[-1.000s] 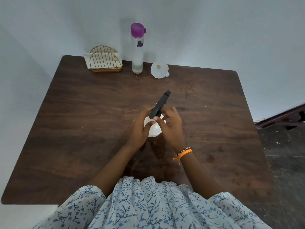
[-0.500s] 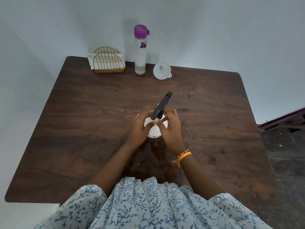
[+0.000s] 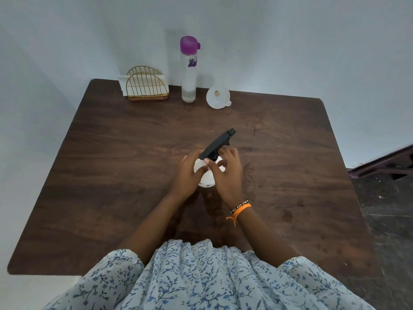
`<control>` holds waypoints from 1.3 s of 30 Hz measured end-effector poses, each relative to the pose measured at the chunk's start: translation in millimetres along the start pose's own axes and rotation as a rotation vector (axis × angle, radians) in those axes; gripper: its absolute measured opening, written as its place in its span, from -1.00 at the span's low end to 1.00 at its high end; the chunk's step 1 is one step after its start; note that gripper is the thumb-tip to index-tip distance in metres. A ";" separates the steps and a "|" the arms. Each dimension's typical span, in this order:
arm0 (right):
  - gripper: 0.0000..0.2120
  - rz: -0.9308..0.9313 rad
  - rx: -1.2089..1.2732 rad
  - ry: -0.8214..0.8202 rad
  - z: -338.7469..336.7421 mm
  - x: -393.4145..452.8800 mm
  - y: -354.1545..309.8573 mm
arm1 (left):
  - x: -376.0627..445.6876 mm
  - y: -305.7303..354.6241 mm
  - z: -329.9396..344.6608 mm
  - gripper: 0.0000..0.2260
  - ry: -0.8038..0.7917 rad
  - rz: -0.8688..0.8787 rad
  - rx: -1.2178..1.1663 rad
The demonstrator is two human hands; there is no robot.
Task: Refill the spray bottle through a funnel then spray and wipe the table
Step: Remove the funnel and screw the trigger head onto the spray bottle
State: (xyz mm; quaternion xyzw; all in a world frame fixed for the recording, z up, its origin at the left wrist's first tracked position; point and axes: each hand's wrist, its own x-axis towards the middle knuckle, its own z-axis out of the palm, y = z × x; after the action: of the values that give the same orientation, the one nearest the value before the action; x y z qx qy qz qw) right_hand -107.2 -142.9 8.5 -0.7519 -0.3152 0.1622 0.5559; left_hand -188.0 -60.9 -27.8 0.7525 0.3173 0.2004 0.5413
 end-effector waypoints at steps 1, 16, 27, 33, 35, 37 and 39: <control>-0.80 -0.004 -0.021 -0.050 -3.5 1.9 1.7 | 0.8 -0.8 0.0 -0.73 0.005 0.007 0.042; -0.71 -0.040 -0.300 -0.325 -31.4 12.7 10.9 | 14.8 -8.8 -16.8 -0.46 -0.235 0.097 0.358; -0.58 -0.061 -0.362 -0.338 -33.2 16.1 6.4 | 8.0 11.8 -11.6 -0.63 -0.195 0.010 0.183; -0.67 -0.100 -0.318 -0.494 -38.9 26.8 10.5 | 31.7 -3.7 -28.4 -0.58 -0.495 -0.040 0.109; -0.64 -0.085 -0.267 -0.503 -39.5 26.7 9.3 | 34.0 -11.6 -25.2 -0.57 -0.486 0.008 0.127; -0.69 -0.059 -0.270 -0.456 -38.5 25.5 8.8 | 34.8 -9.3 -21.0 -0.64 -0.461 0.089 0.140; -0.69 -0.067 -0.360 -0.373 -36.3 22.0 10.4 | 34.7 -11.0 -17.5 -0.66 -0.398 0.132 0.226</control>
State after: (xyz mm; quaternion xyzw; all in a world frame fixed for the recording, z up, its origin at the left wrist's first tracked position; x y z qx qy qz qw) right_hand -66.1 -157.0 13.1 -0.7848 -0.4609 0.2209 0.3506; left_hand -177.2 -22.4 -33.7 0.8521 0.1752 0.0462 0.4911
